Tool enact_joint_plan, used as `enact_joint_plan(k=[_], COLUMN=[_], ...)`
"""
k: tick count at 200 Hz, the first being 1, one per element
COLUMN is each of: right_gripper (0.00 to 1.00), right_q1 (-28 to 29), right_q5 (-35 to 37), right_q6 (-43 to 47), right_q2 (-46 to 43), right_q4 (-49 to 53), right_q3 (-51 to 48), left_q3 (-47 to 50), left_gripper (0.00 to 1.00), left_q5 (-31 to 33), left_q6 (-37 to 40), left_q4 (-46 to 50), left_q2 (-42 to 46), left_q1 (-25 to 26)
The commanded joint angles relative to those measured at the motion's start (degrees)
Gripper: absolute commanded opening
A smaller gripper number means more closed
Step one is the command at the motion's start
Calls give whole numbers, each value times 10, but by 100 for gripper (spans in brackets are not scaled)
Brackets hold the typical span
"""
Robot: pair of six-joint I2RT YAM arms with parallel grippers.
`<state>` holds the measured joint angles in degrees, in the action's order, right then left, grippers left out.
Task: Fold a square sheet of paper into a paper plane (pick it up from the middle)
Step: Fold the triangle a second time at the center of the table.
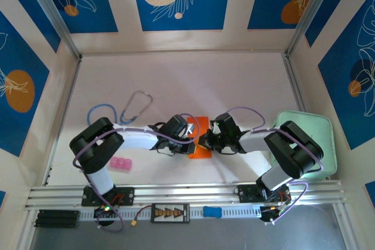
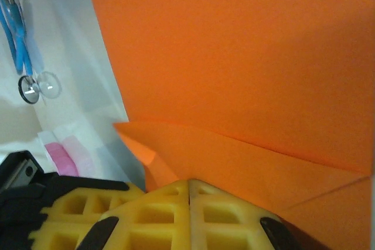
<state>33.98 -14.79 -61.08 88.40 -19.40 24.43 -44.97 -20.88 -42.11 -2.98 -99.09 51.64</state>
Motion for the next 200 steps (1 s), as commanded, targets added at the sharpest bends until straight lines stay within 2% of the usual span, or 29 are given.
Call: enact_joint_plan(k=[1, 52, 99, 124, 155, 200], right_gripper=[0, 0, 0, 0, 0, 0], right_q1=[-15, -89, -151, -145, -109, -67], right_q5=[29, 4, -43, -39, -22, -20], right_q6=[-4, 31, 33, 38, 51, 29], right_q2=[14, 10, 19, -30, -85, -37], right_q4=[18, 15, -32, -2, 38, 0], right_q3=[-13, -12, -18, -11, -4, -21], left_q3=[17, 18, 17, 16, 16, 5], left_gripper=[0, 0, 0, 0, 0, 0], left_q5=[25, 17, 15, 15, 17, 16], left_q6=[3, 5, 6, 7, 8, 10], left_q4=[54, 51, 51, 53, 54, 61], left_q2=[-18, -24, -25, -22, -15, -6], left_q1=[0, 1, 0, 0, 0, 0])
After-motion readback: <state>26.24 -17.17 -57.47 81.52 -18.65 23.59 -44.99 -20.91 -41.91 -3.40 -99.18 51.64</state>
